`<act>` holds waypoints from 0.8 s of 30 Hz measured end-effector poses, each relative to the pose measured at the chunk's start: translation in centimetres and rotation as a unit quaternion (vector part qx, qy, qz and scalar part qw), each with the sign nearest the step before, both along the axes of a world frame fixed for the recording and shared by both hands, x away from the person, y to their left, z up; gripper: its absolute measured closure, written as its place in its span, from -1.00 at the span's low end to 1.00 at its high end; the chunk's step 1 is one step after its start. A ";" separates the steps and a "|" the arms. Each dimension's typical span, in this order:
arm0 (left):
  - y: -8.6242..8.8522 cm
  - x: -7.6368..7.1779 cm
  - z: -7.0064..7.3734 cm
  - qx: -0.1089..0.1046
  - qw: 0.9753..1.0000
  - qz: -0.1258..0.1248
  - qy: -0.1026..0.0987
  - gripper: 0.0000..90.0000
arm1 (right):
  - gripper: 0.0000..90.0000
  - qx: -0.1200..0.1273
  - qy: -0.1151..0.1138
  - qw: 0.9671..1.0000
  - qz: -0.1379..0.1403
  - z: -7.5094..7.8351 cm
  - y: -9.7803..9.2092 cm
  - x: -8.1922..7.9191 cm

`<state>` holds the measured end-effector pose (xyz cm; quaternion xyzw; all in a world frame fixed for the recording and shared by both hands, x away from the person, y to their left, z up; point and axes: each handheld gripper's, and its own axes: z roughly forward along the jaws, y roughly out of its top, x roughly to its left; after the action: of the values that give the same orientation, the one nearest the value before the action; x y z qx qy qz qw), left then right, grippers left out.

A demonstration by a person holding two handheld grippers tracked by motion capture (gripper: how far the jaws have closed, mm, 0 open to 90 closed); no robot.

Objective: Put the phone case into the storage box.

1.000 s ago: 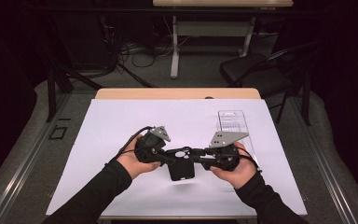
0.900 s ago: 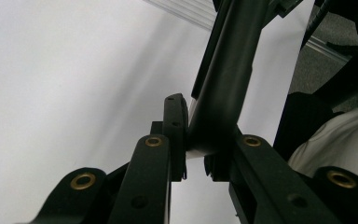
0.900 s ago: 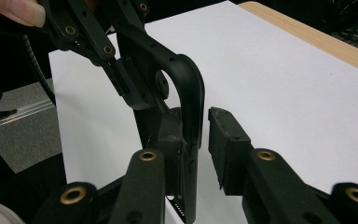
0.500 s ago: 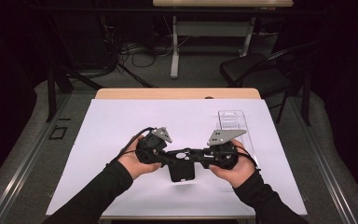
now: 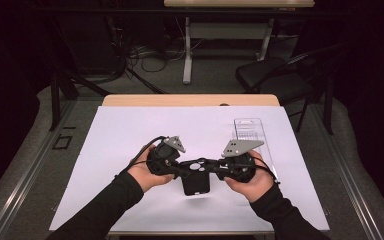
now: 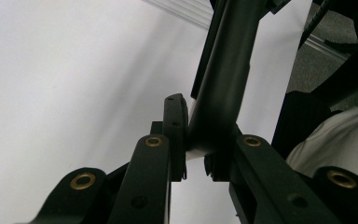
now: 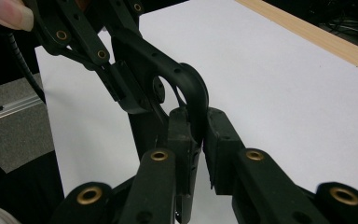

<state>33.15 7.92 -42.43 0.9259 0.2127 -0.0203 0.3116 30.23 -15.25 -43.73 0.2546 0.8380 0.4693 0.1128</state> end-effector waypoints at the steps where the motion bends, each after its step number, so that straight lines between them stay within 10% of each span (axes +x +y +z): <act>1: 0.0 0.0 0.0 0.001 1.000 -0.001 0.001 0.81 | 0.84 -0.001 -0.001 1.000 0.000 0.0 0.0 0.0; 24: 0.0 0.1 -0.1 -0.011 1.000 0.006 -0.001 0.80 | 0.86 -0.002 -0.020 1.000 -0.011 0.0 -0.1 -0.3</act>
<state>33.24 7.90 -42.53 0.9210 0.2177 -0.0201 0.3225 29.92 -15.33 -43.77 0.2542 0.8337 0.4712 0.1356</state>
